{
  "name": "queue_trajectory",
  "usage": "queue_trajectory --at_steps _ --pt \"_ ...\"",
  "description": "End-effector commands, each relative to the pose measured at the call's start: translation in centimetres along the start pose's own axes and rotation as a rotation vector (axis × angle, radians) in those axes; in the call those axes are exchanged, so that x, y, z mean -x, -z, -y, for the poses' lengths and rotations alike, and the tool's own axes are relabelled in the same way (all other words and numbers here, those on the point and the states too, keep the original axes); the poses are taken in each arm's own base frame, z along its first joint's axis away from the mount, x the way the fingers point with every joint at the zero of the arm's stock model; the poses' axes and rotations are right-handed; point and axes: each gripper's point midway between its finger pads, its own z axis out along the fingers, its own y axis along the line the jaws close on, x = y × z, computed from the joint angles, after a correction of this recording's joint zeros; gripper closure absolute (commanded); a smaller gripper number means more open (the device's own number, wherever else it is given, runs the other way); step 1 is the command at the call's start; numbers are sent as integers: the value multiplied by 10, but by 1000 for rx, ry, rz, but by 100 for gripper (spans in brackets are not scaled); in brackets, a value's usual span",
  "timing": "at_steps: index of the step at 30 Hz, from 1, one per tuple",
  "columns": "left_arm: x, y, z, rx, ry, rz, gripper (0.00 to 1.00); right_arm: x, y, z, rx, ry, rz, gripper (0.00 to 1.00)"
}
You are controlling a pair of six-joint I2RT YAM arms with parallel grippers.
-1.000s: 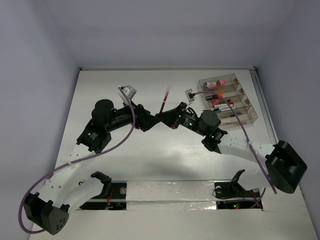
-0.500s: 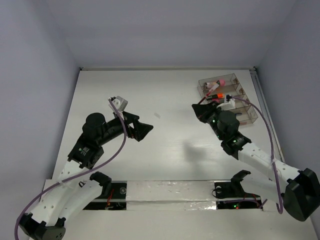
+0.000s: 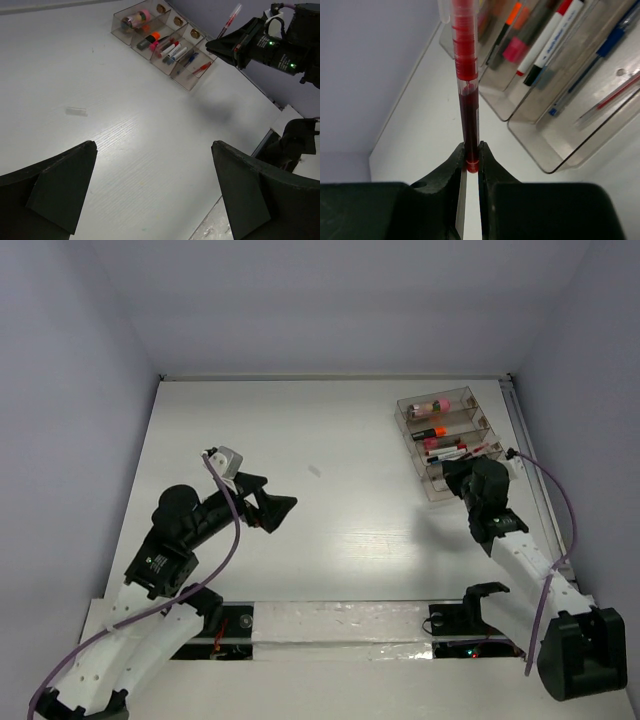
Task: Sort the stationery into containers
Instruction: Place the pen in the storage box.
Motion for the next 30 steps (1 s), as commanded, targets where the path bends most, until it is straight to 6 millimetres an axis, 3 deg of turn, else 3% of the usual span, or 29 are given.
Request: queue_trajectory --at_steps 1,2,6,10,24,30 --pt "8 2 7 -23 -24 38 1 1 -9 8 -12 -47 -58 100" --pt "7 2 7 -21 -23 39 1 5 -13 13 -20 -63 -52 100" --pt "8 4 10 -28 -28 45 1 -11 -29 23 -31 -110 -129 100" --pt "8 4 12 -35 -26 44 1 -13 -36 29 -38 -150 -131 100" --pt "5 2 9 -24 -21 33 1 -25 -46 58 -109 -238 -118 99" --pt "4 0 7 -14 -20 27 1 -18 -47 45 -56 -207 -104 71"
